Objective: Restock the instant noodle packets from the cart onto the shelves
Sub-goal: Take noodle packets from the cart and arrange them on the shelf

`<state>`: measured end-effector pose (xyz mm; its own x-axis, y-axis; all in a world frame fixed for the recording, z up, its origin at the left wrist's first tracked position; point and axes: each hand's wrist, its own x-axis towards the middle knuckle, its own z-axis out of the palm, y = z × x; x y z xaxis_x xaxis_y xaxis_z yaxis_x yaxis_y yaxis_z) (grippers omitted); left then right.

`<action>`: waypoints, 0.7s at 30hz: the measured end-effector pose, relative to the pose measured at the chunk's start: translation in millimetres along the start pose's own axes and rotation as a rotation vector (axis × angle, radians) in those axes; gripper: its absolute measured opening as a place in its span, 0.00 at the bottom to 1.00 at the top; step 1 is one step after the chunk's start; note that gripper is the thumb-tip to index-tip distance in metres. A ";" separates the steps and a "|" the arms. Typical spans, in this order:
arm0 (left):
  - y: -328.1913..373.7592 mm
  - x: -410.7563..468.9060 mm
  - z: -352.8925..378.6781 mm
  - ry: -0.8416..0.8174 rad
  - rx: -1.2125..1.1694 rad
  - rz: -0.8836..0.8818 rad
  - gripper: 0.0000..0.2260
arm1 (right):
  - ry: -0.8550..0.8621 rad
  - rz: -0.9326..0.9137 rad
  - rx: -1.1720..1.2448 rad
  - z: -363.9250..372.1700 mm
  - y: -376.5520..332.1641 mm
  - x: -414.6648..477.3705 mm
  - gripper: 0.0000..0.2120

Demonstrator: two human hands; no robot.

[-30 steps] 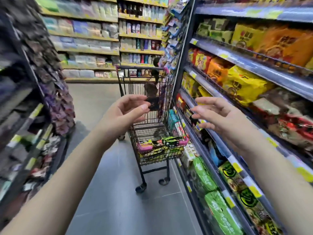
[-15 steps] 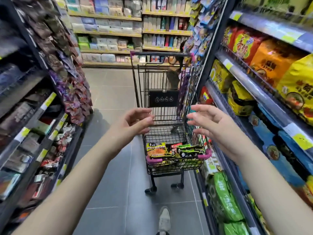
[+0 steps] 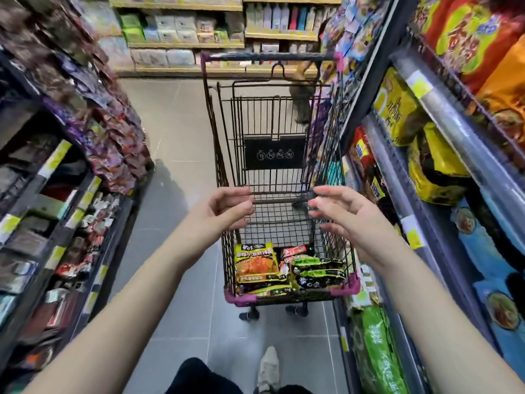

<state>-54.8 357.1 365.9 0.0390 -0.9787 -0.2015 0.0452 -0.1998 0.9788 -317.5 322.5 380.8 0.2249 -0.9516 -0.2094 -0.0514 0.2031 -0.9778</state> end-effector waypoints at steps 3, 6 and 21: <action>-15.0 21.2 -10.1 0.025 0.010 -0.050 0.17 | -0.025 0.044 -0.016 4.5 8.3 22.6 0.22; -29.9 39.6 -20.8 0.038 0.011 -0.095 0.19 | -0.024 0.092 -0.019 11.5 17.4 41.9 0.20; -107.8 136.0 -31.6 -0.005 0.063 -0.345 0.17 | 0.105 0.338 -0.021 15.9 108.4 118.5 0.47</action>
<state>-22.8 247.0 231.8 0.0272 -0.8534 -0.5205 -0.0064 -0.5208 0.8536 -281.0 235.4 249.9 0.0901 -0.8503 -0.5186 -0.1259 0.5068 -0.8528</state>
